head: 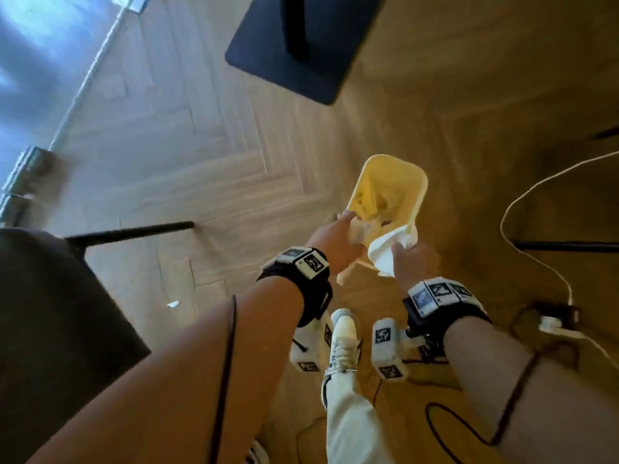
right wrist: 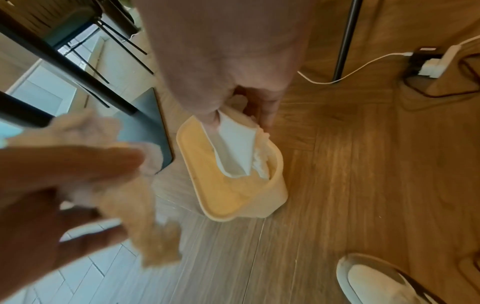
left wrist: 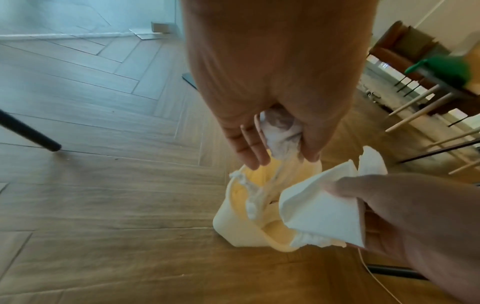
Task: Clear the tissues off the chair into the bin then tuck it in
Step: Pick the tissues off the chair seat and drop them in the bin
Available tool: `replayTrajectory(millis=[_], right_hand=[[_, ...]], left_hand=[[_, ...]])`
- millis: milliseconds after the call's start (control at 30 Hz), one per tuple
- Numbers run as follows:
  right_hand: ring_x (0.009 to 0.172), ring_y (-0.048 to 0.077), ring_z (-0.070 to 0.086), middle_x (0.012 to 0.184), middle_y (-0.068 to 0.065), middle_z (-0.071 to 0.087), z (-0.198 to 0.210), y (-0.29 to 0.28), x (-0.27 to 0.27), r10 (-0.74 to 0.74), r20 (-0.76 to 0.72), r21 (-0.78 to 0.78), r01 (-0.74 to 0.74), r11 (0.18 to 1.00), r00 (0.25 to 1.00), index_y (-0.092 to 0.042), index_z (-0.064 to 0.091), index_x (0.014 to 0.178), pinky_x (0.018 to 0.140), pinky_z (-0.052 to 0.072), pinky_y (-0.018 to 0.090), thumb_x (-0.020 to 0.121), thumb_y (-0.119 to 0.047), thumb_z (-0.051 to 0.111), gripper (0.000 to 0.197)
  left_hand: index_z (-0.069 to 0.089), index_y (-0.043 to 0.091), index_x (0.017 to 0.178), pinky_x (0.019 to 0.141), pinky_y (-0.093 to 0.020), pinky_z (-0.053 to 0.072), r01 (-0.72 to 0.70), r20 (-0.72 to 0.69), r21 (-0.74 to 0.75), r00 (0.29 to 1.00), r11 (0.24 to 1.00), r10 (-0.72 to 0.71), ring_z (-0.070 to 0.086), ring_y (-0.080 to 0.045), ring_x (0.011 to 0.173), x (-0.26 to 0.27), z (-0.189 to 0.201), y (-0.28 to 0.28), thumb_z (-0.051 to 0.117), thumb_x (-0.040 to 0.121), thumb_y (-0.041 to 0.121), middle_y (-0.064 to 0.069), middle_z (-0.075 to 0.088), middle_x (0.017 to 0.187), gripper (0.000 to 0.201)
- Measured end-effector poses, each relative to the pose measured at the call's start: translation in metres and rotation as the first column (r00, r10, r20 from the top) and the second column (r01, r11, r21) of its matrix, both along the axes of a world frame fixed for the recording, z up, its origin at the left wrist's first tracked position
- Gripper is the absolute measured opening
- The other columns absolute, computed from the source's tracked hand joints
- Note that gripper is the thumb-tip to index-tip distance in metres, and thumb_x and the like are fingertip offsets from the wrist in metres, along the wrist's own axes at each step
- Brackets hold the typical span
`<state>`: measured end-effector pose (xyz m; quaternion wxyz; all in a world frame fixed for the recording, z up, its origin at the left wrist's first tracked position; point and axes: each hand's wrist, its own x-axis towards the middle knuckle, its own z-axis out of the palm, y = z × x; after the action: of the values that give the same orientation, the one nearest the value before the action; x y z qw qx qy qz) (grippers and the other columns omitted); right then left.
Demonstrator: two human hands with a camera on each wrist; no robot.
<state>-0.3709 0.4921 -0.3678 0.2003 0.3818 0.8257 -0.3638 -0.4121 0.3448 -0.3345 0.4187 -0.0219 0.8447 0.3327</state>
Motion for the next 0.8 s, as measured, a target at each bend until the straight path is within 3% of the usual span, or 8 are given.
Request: replayTrajectory(millis=[133, 200, 267, 367, 467, 600, 700, 800], right_hand=[[0.099, 0.031, 0.061, 0.115, 0.017, 0.064, -0.049, 0.026, -0.026, 0.071, -0.06, -0.183, -0.081, 0.98, 0.996, -0.006, 0.053, 0.121, 0.078, 0.045, 0.033, 0.085, -0.017, 0.058, 0.038], [0.108, 0.032, 0.059, 0.12, 0.015, 0.062, -0.061, 0.033, -0.031, 0.065, -0.067, -0.288, -0.082, 0.954, 0.996, -0.007, 0.049, 0.127, 0.09, 0.049, 0.042, 0.079, -0.01, 0.06, 0.049], [0.119, 0.03, 0.053, 0.13, 0.012, 0.057, -0.063, 0.037, -0.03, 0.051, -0.072, -0.348, -0.072, 0.935, 0.996, -0.011, 0.042, 0.136, 0.1, 0.045, 0.048, 0.077, -0.012, 0.059, 0.061], [0.112, 0.026, 0.057, 0.12, 0.006, 0.061, -0.052, 0.04, -0.017, 0.082, -0.066, -0.326, -0.099, 0.94, 0.994, -0.013, 0.045, 0.132, 0.094, 0.048, 0.044, 0.078, -0.015, 0.058, 0.055], [0.097, 0.026, 0.061, 0.105, 0.007, 0.063, -0.028, 0.035, 0.003, 0.174, -0.045, -0.281, -0.18, 0.943, 0.984, -0.009, 0.054, 0.12, 0.083, 0.052, 0.042, 0.078, -0.032, 0.058, 0.047], [0.092, 0.022, 0.061, 0.098, 0.003, 0.065, 0.027, 0.002, 0.026, 0.444, 0.079, -0.328, -0.397, 0.857, 0.893, -0.016, 0.059, 0.113, 0.079, 0.047, 0.031, 0.086, -0.02, 0.058, 0.028], [0.09, 0.02, 0.063, 0.091, 0.0, 0.064, 0.081, -0.052, 0.042, 0.664, 0.041, -0.361, -0.609, 0.706, 0.746, -0.017, 0.062, 0.107, 0.081, 0.049, 0.032, 0.085, -0.02, 0.061, 0.022], [0.086, 0.017, 0.065, 0.089, -0.003, 0.065, 0.126, -0.132, 0.055, 0.821, -0.078, -0.348, -0.787, 0.509, 0.565, -0.019, 0.063, 0.107, 0.078, 0.054, 0.034, 0.084, -0.024, 0.065, 0.023]], left_hand=[[0.037, 0.024, 0.136, 0.101, -0.036, 0.041, 0.15, -0.08, -0.129, 0.984, 0.98, -0.161, 0.052, -0.029, 0.114, -0.038, -0.061, 0.049, 0.066, 0.081, 0.032, -0.008, 0.034, 0.135, 0.062], [0.032, 0.031, 0.141, 0.106, -0.043, 0.038, 0.175, -0.095, -0.173, 0.977, 0.969, -0.193, 0.04, -0.032, 0.127, -0.048, -0.082, 0.06, 0.071, 0.076, 0.037, -0.007, 0.025, 0.145, 0.076], [0.027, 0.036, 0.145, 0.108, -0.048, 0.037, 0.218, -0.087, -0.235, 0.966, 0.947, -0.244, 0.026, -0.034, 0.137, -0.051, -0.093, 0.062, 0.073, 0.075, 0.037, -0.006, 0.016, 0.153, 0.084], [0.034, 0.032, 0.143, 0.107, -0.047, 0.038, 0.257, -0.092, -0.277, 0.952, 0.926, -0.292, 0.028, -0.033, 0.136, -0.045, -0.092, 0.061, 0.068, 0.081, 0.031, -0.008, 0.025, 0.15, 0.071], [0.05, 0.023, 0.132, 0.102, -0.044, 0.041, 0.2, -0.097, -0.235, 0.969, 0.951, -0.228, 0.043, -0.031, 0.125, -0.022, -0.066, 0.045, 0.063, 0.085, 0.027, -0.01, 0.044, 0.134, 0.049], [0.061, 0.017, 0.115, 0.092, -0.038, 0.046, 0.072, -0.07, -0.189, 0.994, 0.979, -0.087, 0.055, -0.027, 0.108, 0.026, 0.006, -0.007, 0.059, 0.088, 0.028, -0.008, 0.057, 0.119, 0.029], [0.064, 0.013, 0.108, 0.086, -0.033, 0.047, -0.094, -0.066, -0.208, 0.994, 0.974, 0.082, 0.059, -0.025, 0.101, 0.067, 0.072, -0.069, 0.057, 0.088, 0.025, -0.007, 0.06, 0.112, 0.024], [0.065, 0.012, 0.104, 0.08, -0.031, 0.047, -0.294, -0.112, -0.253, 0.955, 0.922, 0.274, 0.06, -0.022, 0.094, 0.109, 0.129, -0.156, 0.056, 0.09, 0.024, -0.006, 0.063, 0.106, 0.021]])
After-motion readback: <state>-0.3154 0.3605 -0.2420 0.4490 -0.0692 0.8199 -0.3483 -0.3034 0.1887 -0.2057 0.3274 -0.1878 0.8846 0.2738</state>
